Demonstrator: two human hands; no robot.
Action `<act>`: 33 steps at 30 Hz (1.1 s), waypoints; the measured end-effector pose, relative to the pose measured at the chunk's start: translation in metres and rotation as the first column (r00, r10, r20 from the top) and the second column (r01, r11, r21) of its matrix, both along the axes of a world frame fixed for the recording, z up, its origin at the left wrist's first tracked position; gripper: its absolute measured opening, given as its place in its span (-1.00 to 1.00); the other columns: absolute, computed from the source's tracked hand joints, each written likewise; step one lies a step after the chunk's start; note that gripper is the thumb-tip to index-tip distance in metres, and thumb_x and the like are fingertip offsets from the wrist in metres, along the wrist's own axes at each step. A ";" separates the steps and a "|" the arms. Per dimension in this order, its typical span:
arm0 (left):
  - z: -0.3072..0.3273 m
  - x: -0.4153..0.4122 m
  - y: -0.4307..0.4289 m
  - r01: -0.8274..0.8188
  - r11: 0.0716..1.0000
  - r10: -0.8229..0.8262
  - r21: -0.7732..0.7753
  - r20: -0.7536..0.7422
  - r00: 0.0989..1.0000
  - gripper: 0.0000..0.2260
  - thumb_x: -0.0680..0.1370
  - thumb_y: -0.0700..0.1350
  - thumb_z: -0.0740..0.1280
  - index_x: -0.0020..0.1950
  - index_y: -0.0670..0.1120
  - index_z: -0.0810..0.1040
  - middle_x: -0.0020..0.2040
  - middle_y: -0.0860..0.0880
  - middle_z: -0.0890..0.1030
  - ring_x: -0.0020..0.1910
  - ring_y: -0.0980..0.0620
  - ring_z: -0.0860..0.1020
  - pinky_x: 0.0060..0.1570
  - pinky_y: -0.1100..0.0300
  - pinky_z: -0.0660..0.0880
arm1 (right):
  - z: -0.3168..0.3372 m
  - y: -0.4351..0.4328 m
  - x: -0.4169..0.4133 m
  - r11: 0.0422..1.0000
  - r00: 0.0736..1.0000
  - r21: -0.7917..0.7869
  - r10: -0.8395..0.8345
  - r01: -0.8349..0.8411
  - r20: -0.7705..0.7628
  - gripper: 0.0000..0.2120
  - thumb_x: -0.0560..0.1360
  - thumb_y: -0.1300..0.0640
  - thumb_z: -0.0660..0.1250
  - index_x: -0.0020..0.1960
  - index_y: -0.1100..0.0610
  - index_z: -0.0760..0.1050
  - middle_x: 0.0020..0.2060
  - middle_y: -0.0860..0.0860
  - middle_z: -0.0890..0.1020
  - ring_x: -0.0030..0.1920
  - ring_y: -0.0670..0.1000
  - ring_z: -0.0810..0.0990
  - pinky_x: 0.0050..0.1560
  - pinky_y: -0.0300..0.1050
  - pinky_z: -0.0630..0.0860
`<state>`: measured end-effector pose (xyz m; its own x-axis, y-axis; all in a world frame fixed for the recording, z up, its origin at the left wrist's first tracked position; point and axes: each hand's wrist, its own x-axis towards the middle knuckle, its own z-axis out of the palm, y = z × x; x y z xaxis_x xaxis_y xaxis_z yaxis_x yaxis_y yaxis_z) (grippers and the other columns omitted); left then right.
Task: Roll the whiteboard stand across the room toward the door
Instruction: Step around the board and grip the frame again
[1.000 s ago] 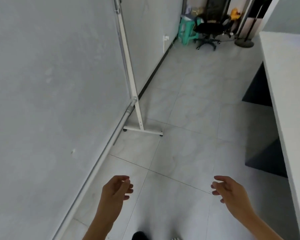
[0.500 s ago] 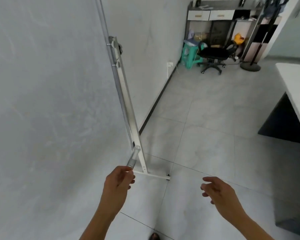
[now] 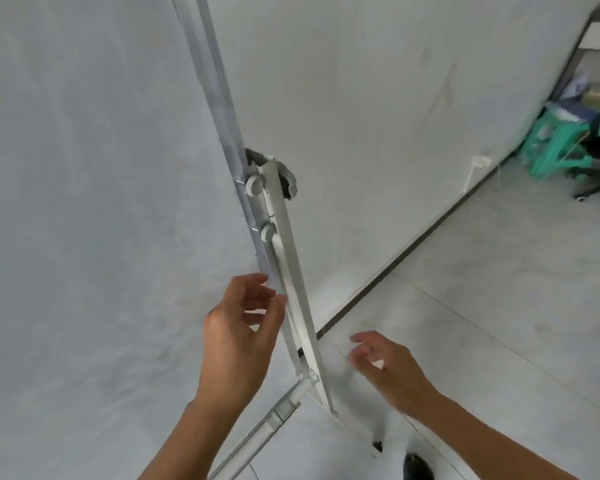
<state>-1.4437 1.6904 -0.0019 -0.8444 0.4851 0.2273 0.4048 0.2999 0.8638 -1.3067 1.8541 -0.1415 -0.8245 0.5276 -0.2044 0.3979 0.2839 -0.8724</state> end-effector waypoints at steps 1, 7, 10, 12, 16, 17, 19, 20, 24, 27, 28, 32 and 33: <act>0.008 0.001 0.013 -0.072 0.997 0.073 0.037 -0.019 0.997 -0.79 0.50 -0.12 0.41 0.12 -0.02 0.53 -0.13 0.08 0.66 -0.14 0.16 0.63 -0.22 0.43 0.51 | 0.003 0.016 -0.017 0.997 0.997 0.010 0.081 -0.081 -0.009 -0.70 0.51 -0.08 0.33 0.22 -0.09 0.45 0.03 -0.16 0.66 0.02 -0.27 0.60 -0.01 -0.38 0.46; 0.042 0.008 0.060 -0.388 0.908 0.407 0.160 -0.110 0.907 -0.85 0.50 -0.13 0.41 0.03 -0.03 0.52 -0.18 0.11 0.67 -0.16 0.12 0.65 -0.19 0.19 0.61 | 0.028 0.052 -0.107 0.865 0.856 0.018 0.500 -0.502 -0.130 -0.43 0.49 -0.31 0.13 0.43 -0.10 0.25 0.33 -0.19 0.48 0.31 -0.21 0.44 0.29 -0.15 0.42; 0.044 0.014 0.070 -0.475 0.869 0.490 0.138 -0.121 0.863 -0.89 0.51 -0.15 0.41 -0.02 -0.04 0.51 -0.21 0.12 0.66 -0.22 0.11 0.64 -0.22 0.14 0.63 | 0.026 0.047 -0.124 0.808 0.794 0.044 0.587 -0.588 -0.159 -0.42 0.48 -0.38 0.06 0.39 -0.10 0.27 0.20 -0.13 0.57 0.19 -0.10 0.55 0.22 -0.08 0.50; 0.045 0.016 0.073 -0.520 0.845 0.534 0.125 -0.150 0.832 -0.89 0.51 -0.16 0.42 -0.05 -0.06 0.50 -0.25 0.14 0.64 -0.27 0.09 0.63 -0.24 0.15 0.61 | 0.023 0.048 -0.127 0.801 0.786 0.072 0.598 -0.594 -0.160 -0.33 0.42 -0.46 0.02 0.37 -0.08 0.28 0.16 -0.11 0.59 0.15 -0.06 0.58 0.20 -0.01 0.52; 0.049 0.027 0.075 -0.532 0.838 0.545 0.120 -0.175 0.820 -0.87 0.50 -0.14 0.42 -0.11 -0.03 0.48 -0.27 0.13 0.63 -0.33 0.08 0.62 -0.29 0.21 0.58 | 0.025 0.048 -0.116 0.812 0.797 0.080 0.583 -0.578 -0.157 -0.41 0.45 -0.37 0.06 0.34 -0.06 0.31 0.12 -0.11 0.59 0.11 -0.04 0.58 0.18 -0.05 0.50; 0.049 0.031 0.074 -0.522 0.844 0.536 0.119 -0.178 0.826 -0.87 0.50 -0.15 0.42 -0.11 -0.03 0.47 -0.28 0.11 0.63 -0.34 0.07 0.61 -0.30 0.20 0.57 | 0.026 0.046 -0.110 0.817 0.802 0.083 0.575 -0.570 -0.159 -0.44 0.47 -0.34 0.07 0.34 -0.05 0.31 0.10 -0.11 0.59 0.10 -0.05 0.57 0.17 -0.07 0.50; 0.048 0.039 0.071 -0.495 0.861 0.509 0.116 -0.193 0.839 -0.87 0.51 -0.15 0.42 -0.11 -0.05 0.47 -0.30 0.09 0.62 -0.36 0.05 0.61 -0.30 0.13 0.57 | 0.028 0.043 -0.099 0.830 0.814 0.095 0.558 -0.550 -0.162 -0.46 0.49 -0.31 0.07 0.34 -0.03 0.31 0.05 -0.14 0.57 0.08 -0.06 0.56 0.13 -0.12 0.48; 0.048 0.044 0.068 -0.474 0.873 0.488 0.116 -0.209 0.848 -0.87 0.51 -0.15 0.41 -0.11 -0.06 0.46 -0.30 0.07 0.62 -0.37 0.05 0.61 -0.29 0.08 0.58 | 0.029 0.040 -0.092 0.837 0.822 0.100 0.547 -0.537 -0.158 -0.48 0.51 -0.28 0.07 0.34 -0.01 0.30 0.01 -0.17 0.56 0.05 -0.05 0.55 0.07 -0.15 0.48; 0.046 0.071 0.055 -0.373 0.920 0.392 0.121 -0.264 0.881 -0.87 0.51 -0.13 0.40 -0.10 -0.09 0.45 -0.28 0.02 0.63 -0.35 -0.04 0.64 -0.29 -0.03 0.58 | 0.033 0.023 -0.054 0.879 0.867 0.136 0.474 -0.456 -0.153 -0.56 0.56 -0.19 0.05 0.33 0.03 0.30 -0.11 -0.19 0.54 -0.04 0.01 0.58 -0.06 -0.14 0.49; 0.044 0.093 0.044 -0.333 0.936 0.353 0.117 -0.307 0.884 -0.87 0.51 -0.12 0.39 -0.07 -0.12 0.46 -0.26 0.02 0.62 -0.36 -0.06 0.63 -0.28 -0.03 0.57 | 0.034 0.008 -0.021 0.899 0.892 0.168 0.428 -0.404 -0.146 -0.58 0.58 -0.17 0.05 0.31 0.04 0.31 -0.15 -0.21 0.53 -0.12 -0.03 0.58 -0.14 -0.19 0.47; 0.043 0.101 0.041 -0.320 0.940 0.341 0.118 -0.317 0.885 -0.86 0.51 -0.12 0.39 -0.07 -0.13 0.46 -0.26 0.02 0.61 -0.37 -0.08 0.63 -0.29 -0.04 0.56 | 0.035 0.004 -0.010 0.905 0.899 0.168 0.415 -0.391 -0.141 -0.58 0.58 -0.17 0.04 0.30 0.05 0.31 -0.19 -0.25 0.51 -0.14 -0.06 0.56 -0.17 -0.21 0.46; 0.041 0.139 0.027 -0.271 0.955 0.297 0.123 -0.316 0.901 -0.86 0.51 -0.13 0.38 -0.06 -0.15 0.47 -0.25 0.02 0.61 -0.37 -0.09 0.62 -0.31 -0.05 0.58 | 0.035 -0.010 0.034 0.917 0.913 0.192 0.379 -0.349 -0.150 -0.57 0.56 -0.19 0.05 0.29 0.05 0.32 -0.21 -0.29 0.49 -0.15 -0.09 0.56 -0.14 -0.20 0.46; 0.041 0.149 0.024 -0.259 0.958 0.286 0.124 -0.316 0.905 -0.87 0.52 -0.13 0.38 -0.06 -0.15 0.47 -0.25 0.01 0.61 -0.37 -0.08 0.62 -0.31 -0.05 0.58 | 0.034 -0.014 0.046 0.922 0.917 0.189 0.368 -0.339 -0.150 -0.58 0.57 -0.17 0.06 0.30 0.05 0.32 -0.21 -0.30 0.49 -0.17 -0.15 0.55 -0.15 -0.23 0.43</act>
